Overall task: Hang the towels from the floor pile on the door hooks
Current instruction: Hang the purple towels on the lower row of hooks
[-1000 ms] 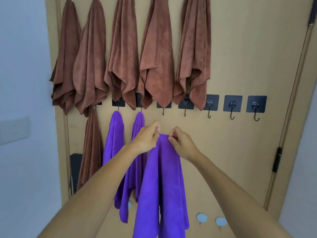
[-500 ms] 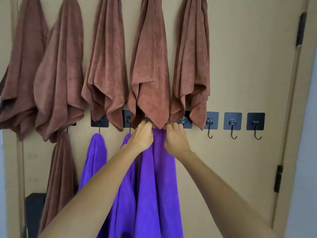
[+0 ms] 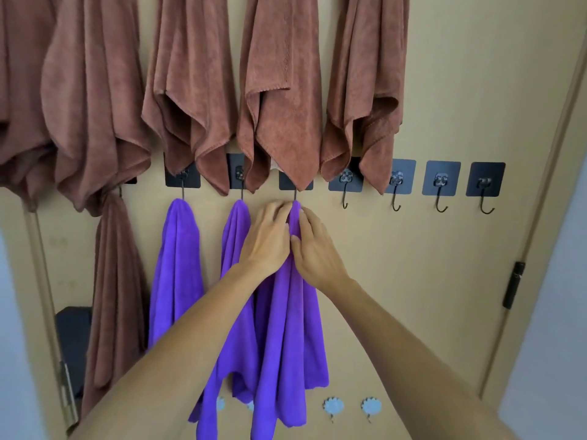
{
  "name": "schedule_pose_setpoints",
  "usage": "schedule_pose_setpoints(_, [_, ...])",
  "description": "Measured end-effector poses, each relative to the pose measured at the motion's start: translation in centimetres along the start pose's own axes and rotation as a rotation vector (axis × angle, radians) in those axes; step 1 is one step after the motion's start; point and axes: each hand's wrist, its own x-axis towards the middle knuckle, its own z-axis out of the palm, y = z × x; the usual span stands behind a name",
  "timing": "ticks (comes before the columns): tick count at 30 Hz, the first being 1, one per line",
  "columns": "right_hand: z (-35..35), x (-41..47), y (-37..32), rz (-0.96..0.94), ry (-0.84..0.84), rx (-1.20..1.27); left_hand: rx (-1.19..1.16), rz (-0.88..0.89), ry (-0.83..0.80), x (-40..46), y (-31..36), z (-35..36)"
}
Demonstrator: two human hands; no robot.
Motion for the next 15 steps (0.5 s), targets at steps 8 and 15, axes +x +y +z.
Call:
schedule_pose_setpoints(8, [2.3, -3.6, -0.3, -0.016, -0.086, 0.147, 0.008, -0.028, -0.269, -5.5, -1.1, 1.8])
schedule_pose_setpoints(15, [6.2, -8.8, -0.1, 0.125, -0.138, 0.249, 0.028, -0.063, -0.361, -11.4, -1.5, 5.0])
